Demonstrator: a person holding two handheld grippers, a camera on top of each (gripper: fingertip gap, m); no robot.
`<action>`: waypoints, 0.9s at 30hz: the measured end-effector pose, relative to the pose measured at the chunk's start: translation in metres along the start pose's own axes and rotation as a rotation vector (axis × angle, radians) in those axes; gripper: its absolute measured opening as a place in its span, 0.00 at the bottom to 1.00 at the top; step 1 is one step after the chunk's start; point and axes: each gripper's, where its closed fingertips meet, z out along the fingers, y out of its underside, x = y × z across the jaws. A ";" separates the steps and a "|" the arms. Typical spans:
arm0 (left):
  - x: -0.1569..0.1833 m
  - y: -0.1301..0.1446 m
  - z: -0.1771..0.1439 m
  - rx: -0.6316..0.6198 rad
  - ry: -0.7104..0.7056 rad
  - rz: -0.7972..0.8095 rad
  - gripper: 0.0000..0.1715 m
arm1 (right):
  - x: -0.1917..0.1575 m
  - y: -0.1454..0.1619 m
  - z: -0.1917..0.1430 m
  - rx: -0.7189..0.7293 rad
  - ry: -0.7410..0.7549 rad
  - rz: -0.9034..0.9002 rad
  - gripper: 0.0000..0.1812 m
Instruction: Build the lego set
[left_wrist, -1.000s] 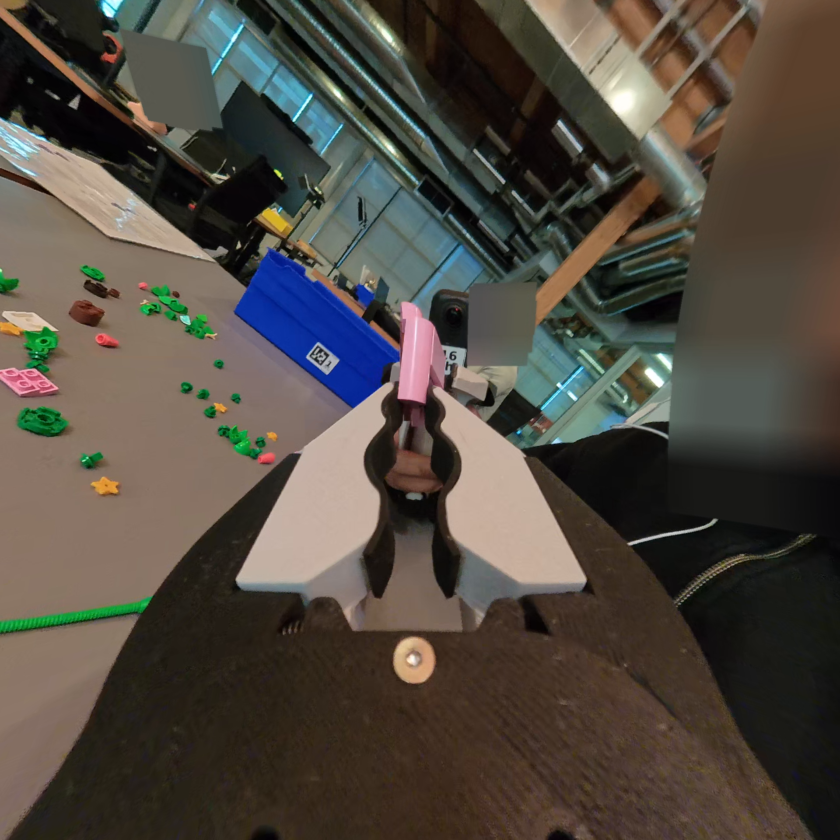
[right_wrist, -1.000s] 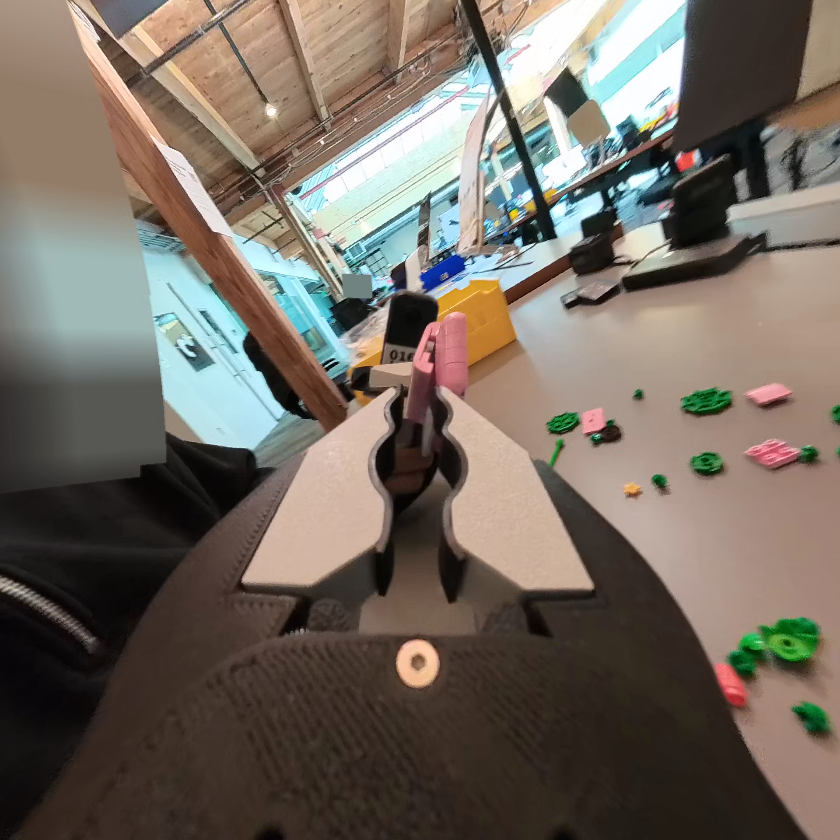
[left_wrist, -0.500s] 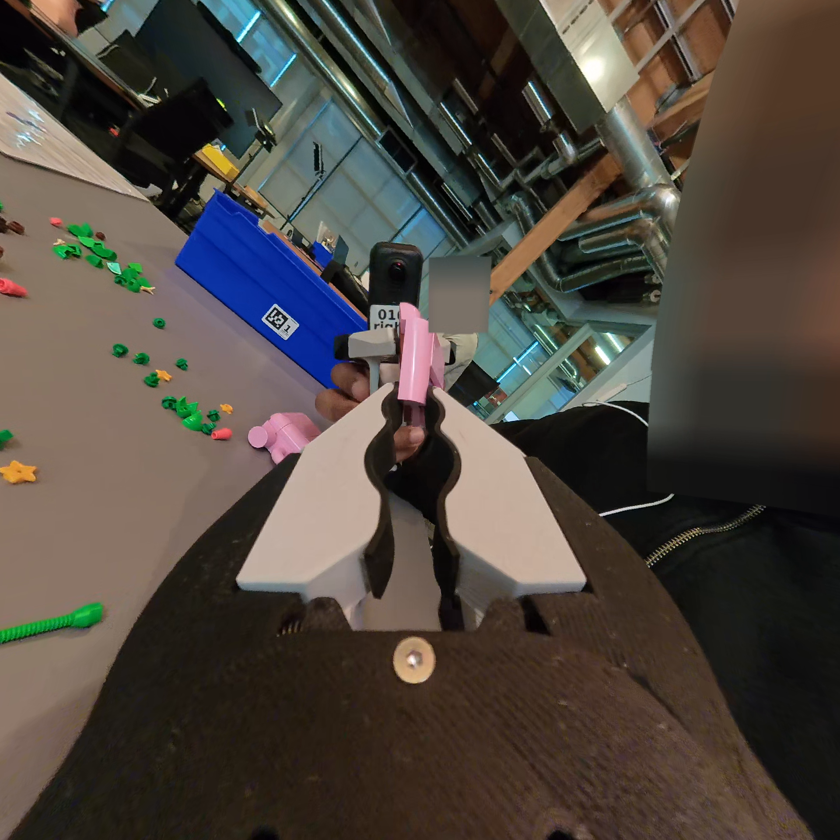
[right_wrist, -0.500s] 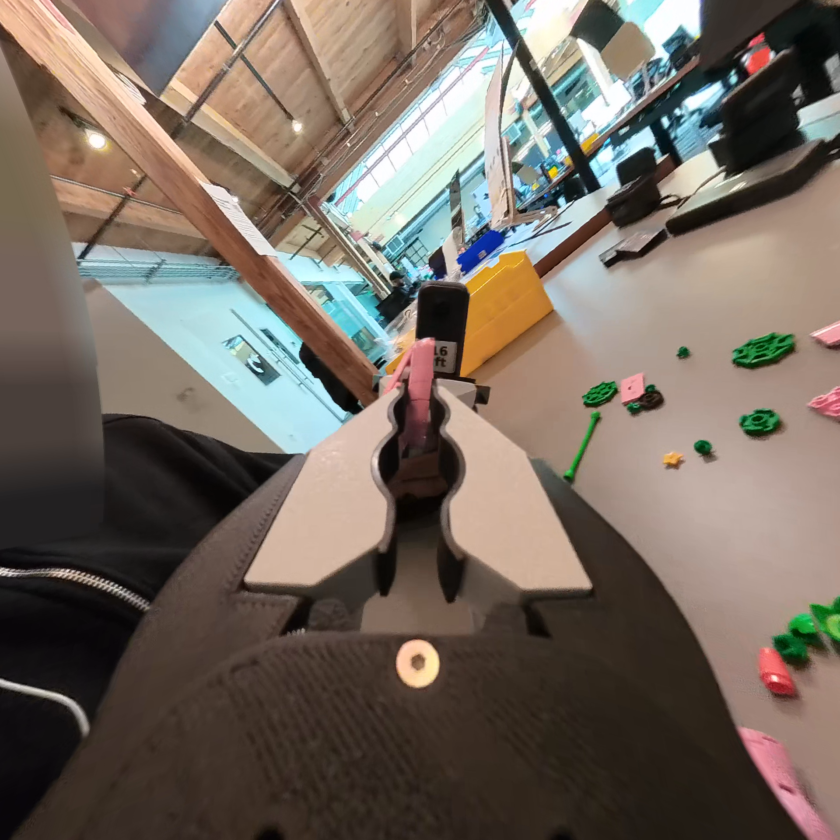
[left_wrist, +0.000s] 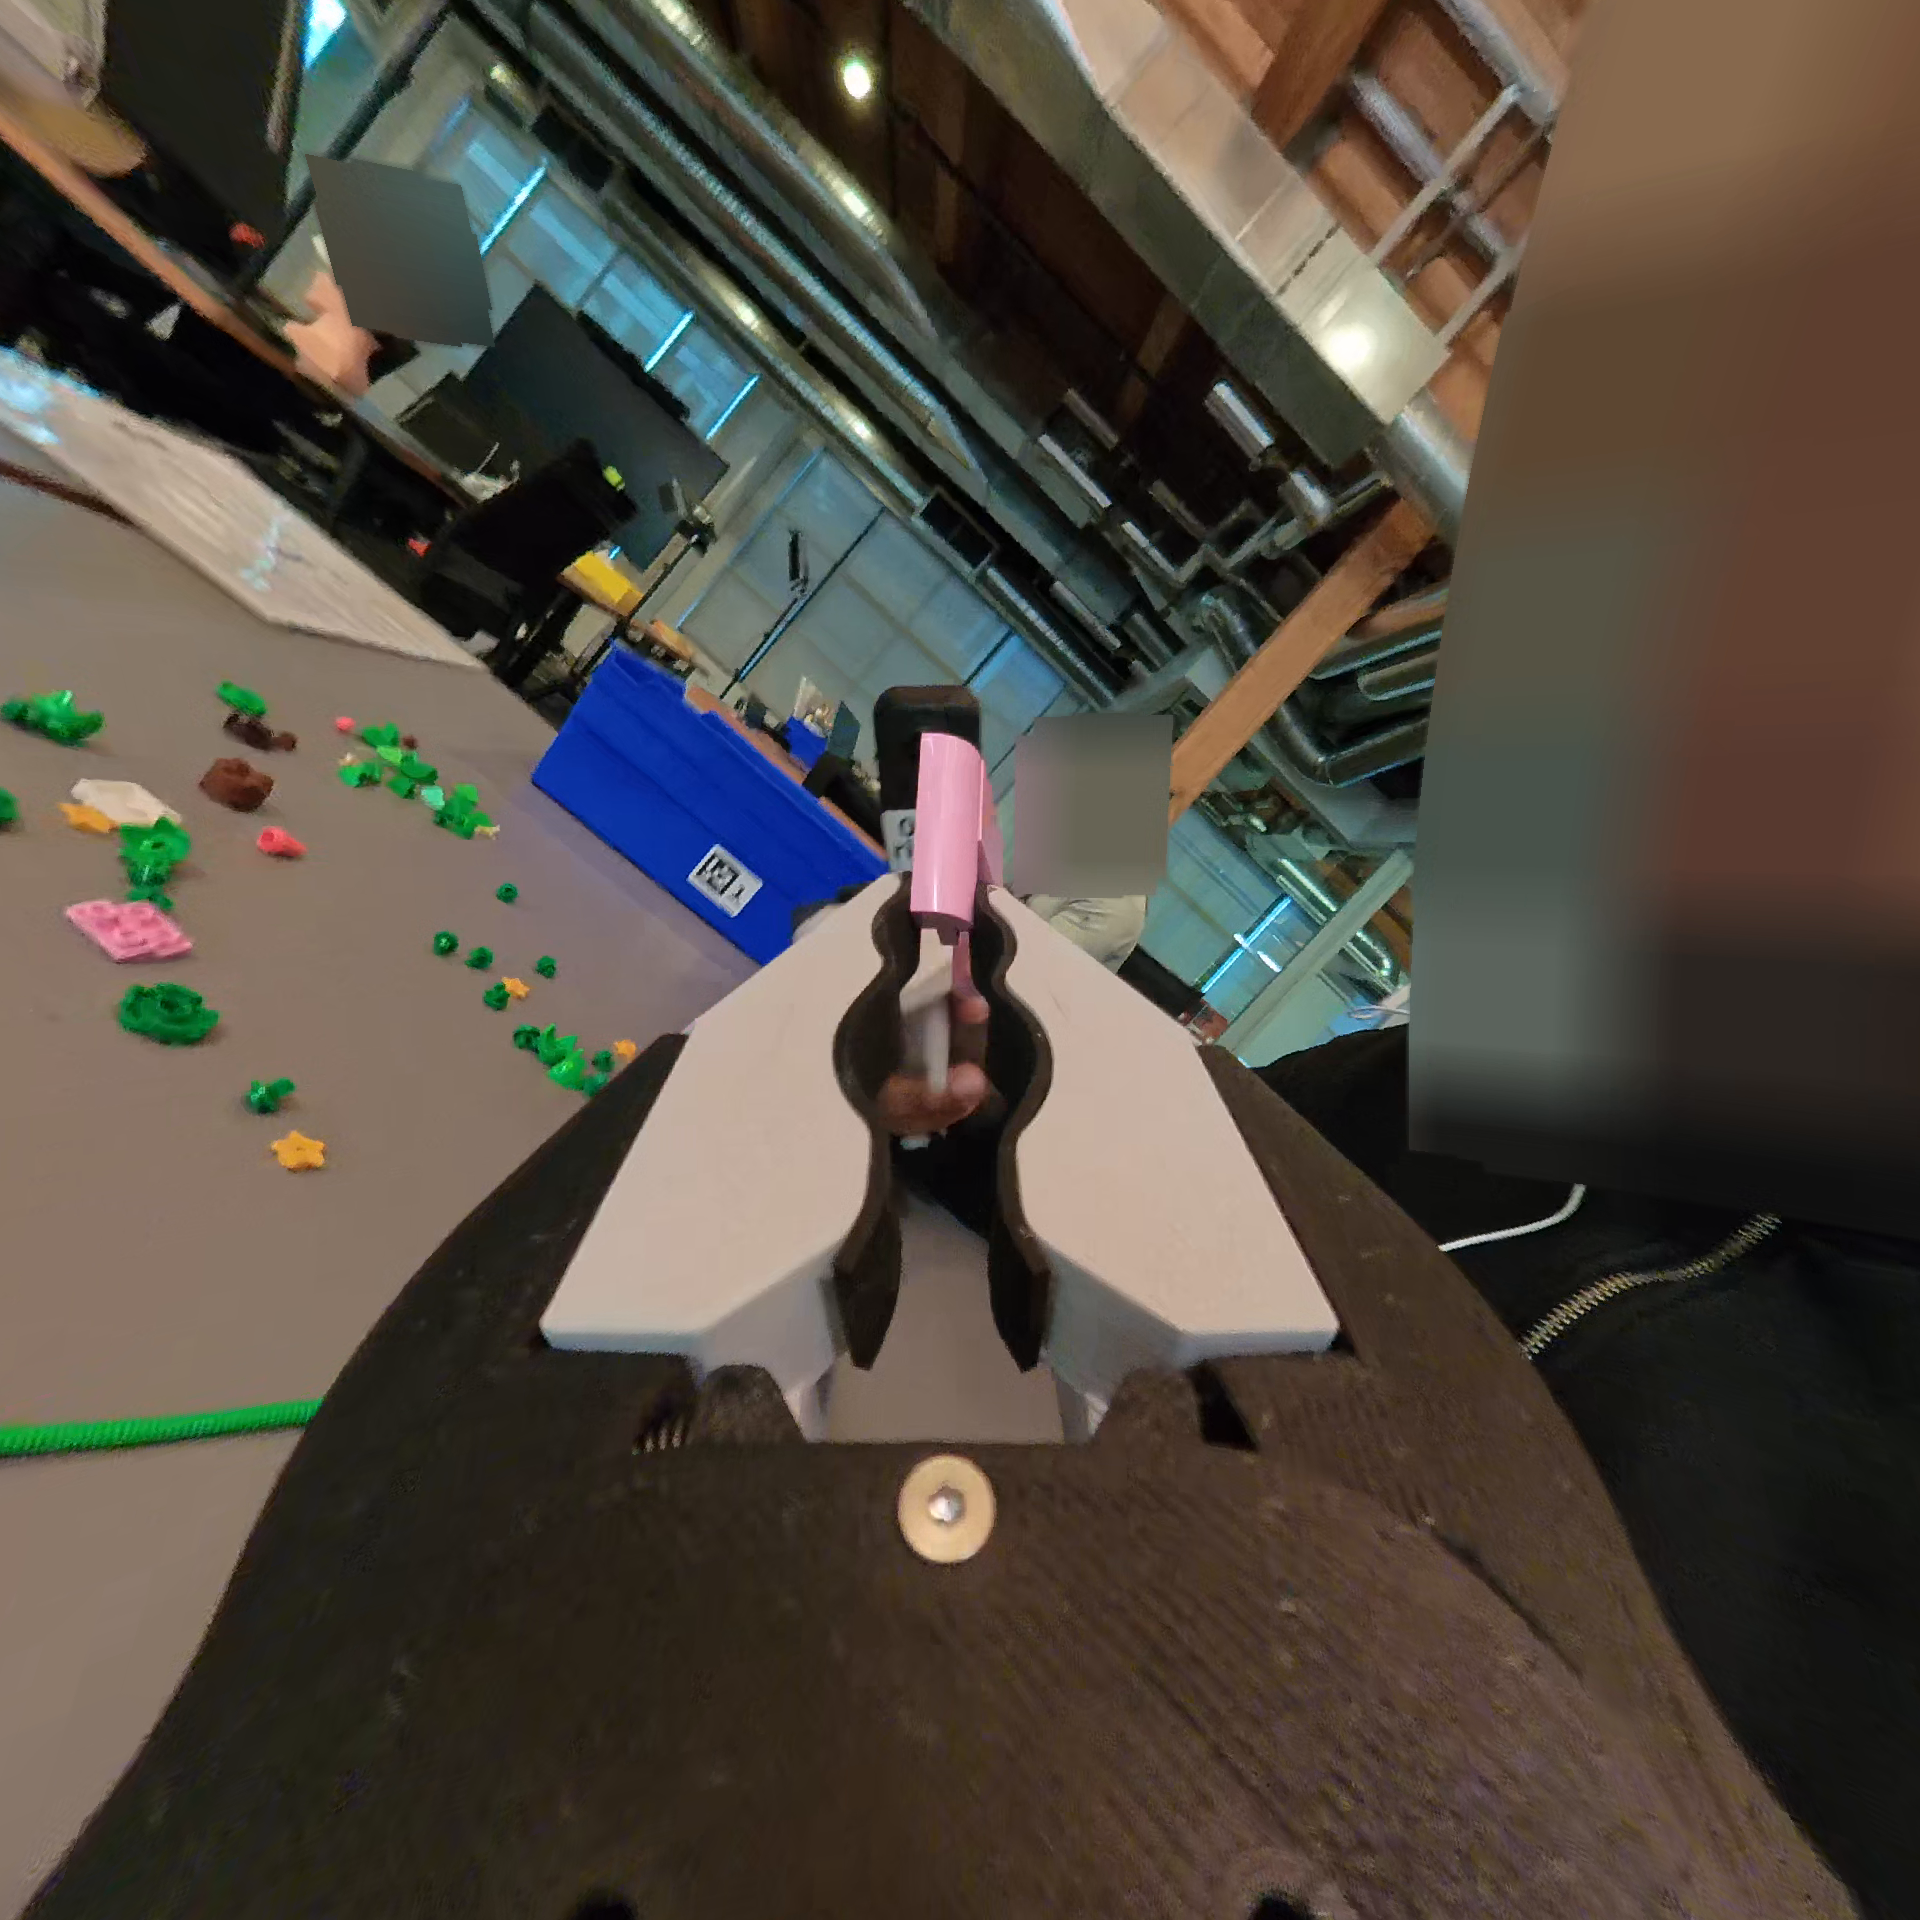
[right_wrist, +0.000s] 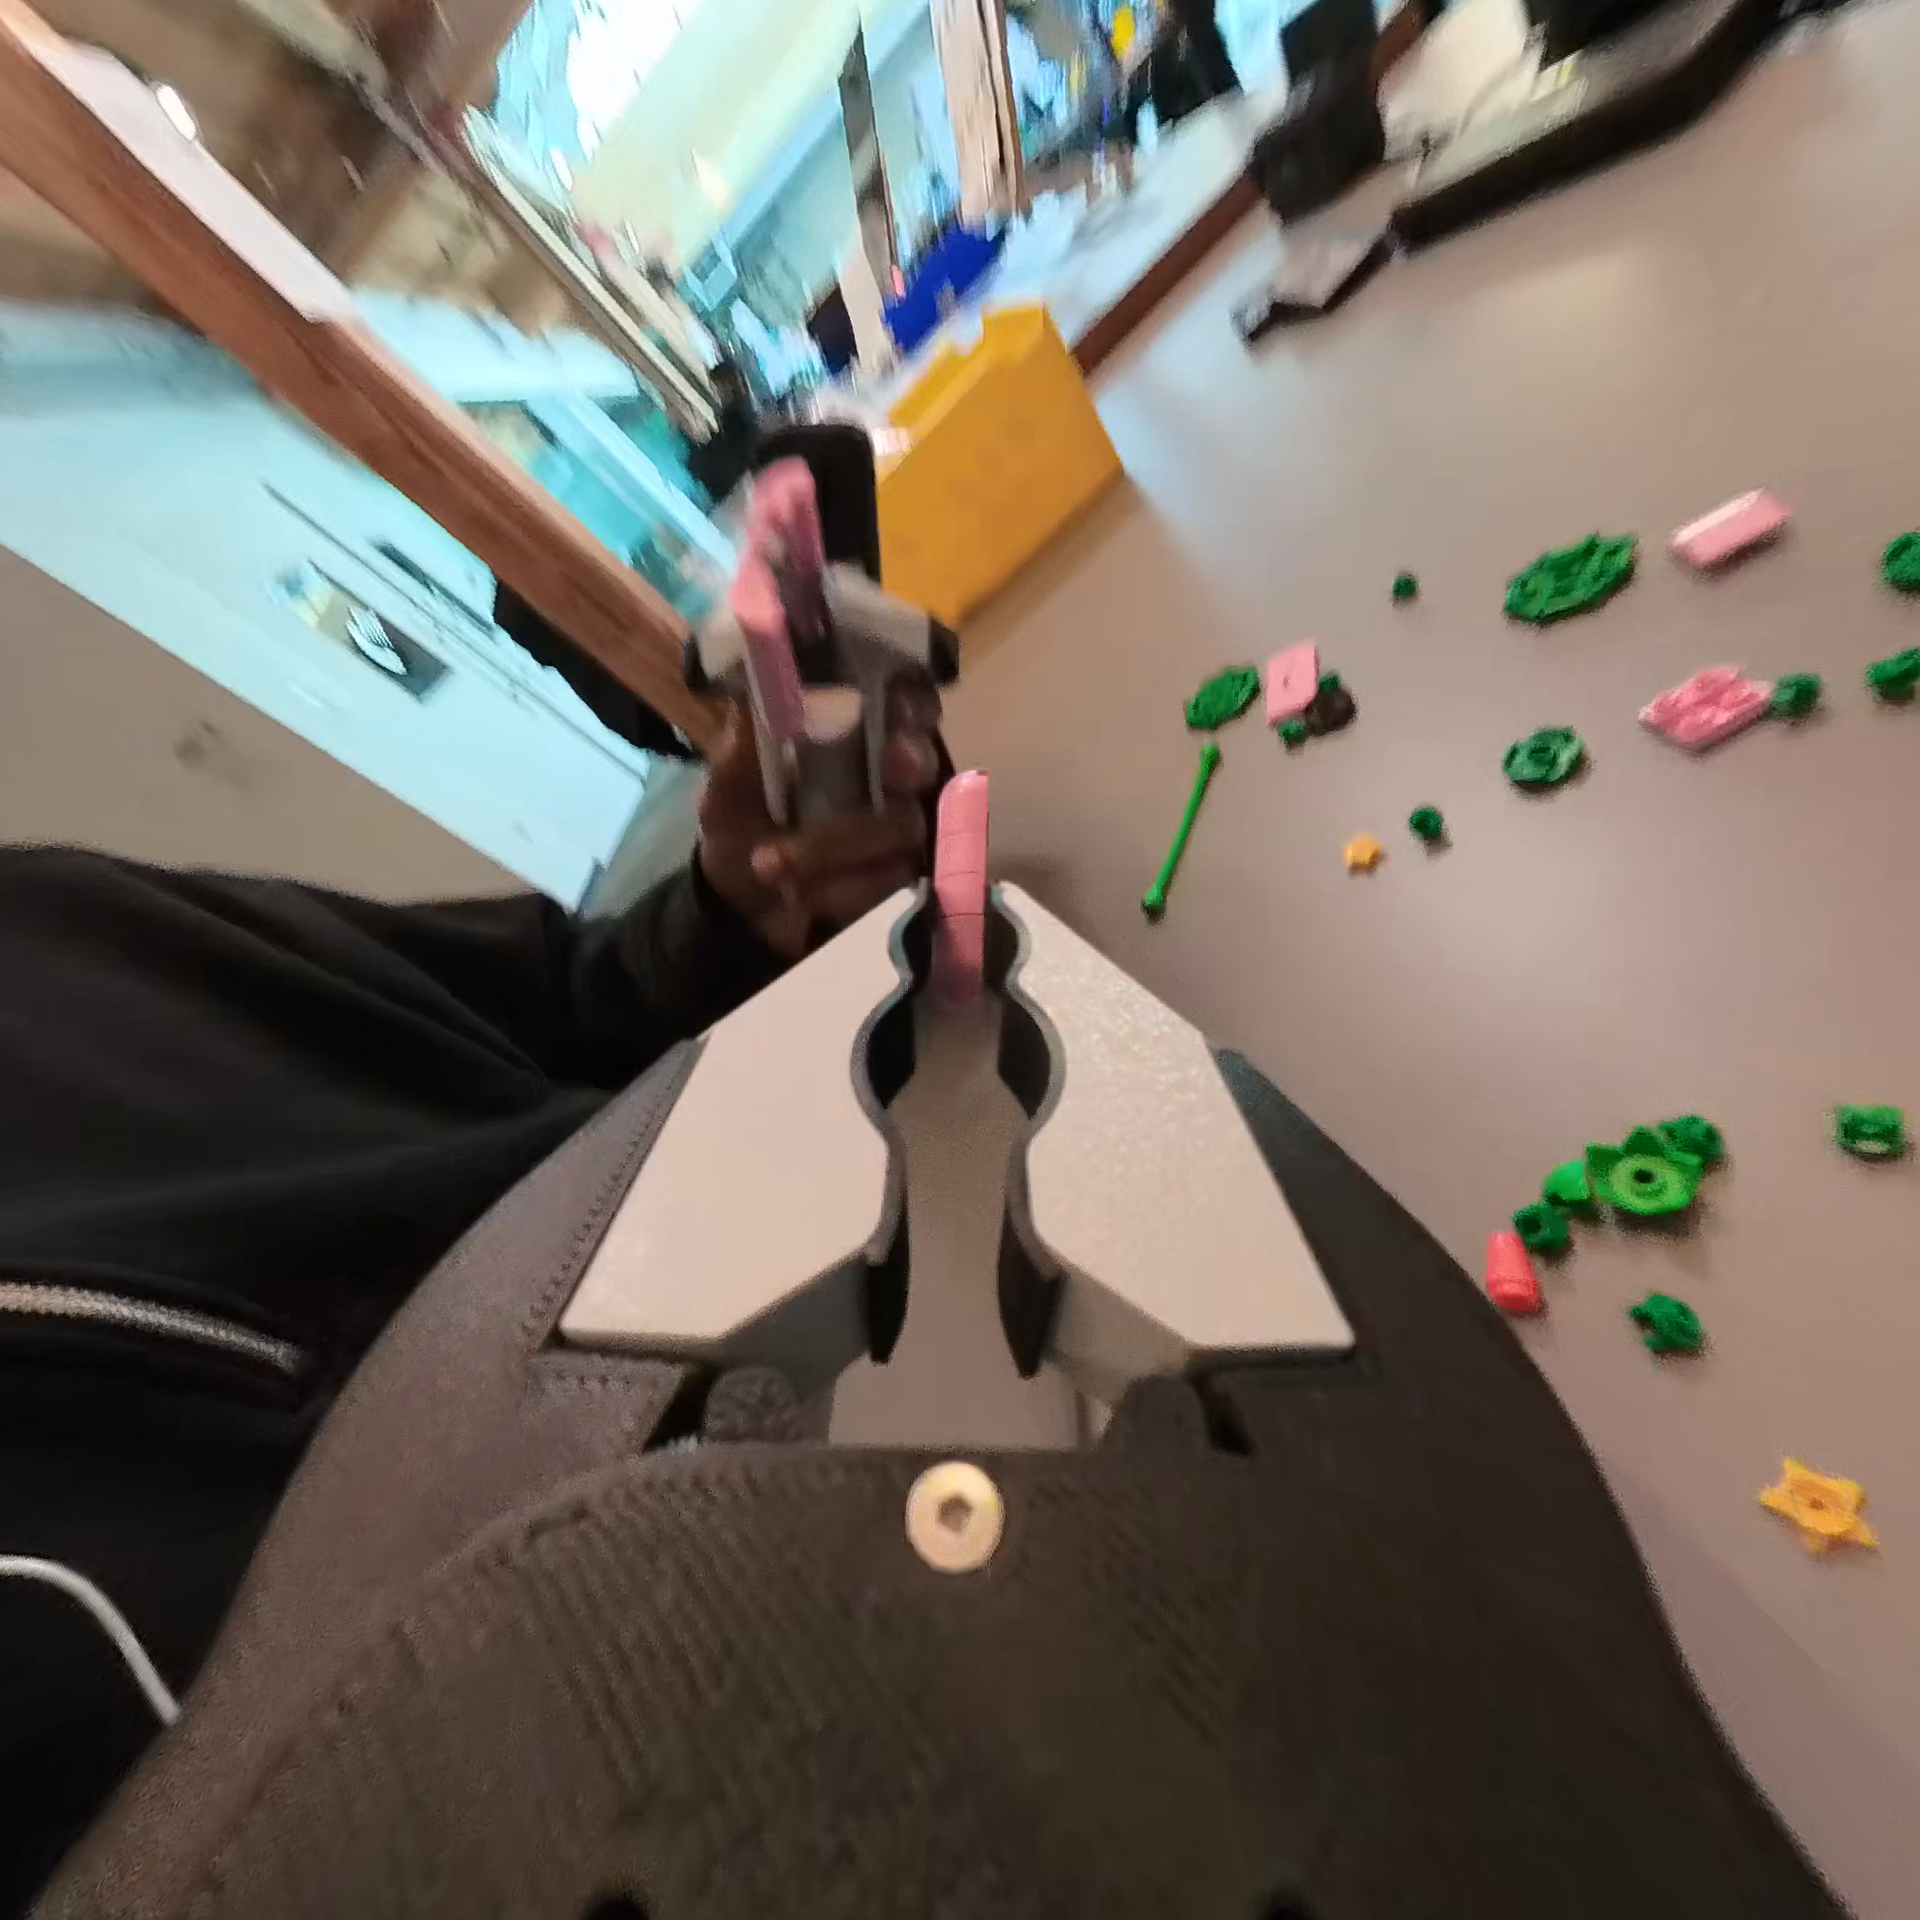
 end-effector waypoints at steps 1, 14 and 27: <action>0.006 -0.004 -0.001 0.020 0.034 0.018 0.02 | 0.000 0.010 0.003 -0.063 0.013 -0.016 0.04; 0.043 0.020 0.014 -0.098 0.120 0.305 0.02 | 0.028 0.056 0.007 -0.383 0.293 -0.283 0.11; -0.016 0.019 0.009 -0.098 -0.155 0.095 0.02 | -0.034 -0.035 -0.009 0.239 0.435 -1.000 0.14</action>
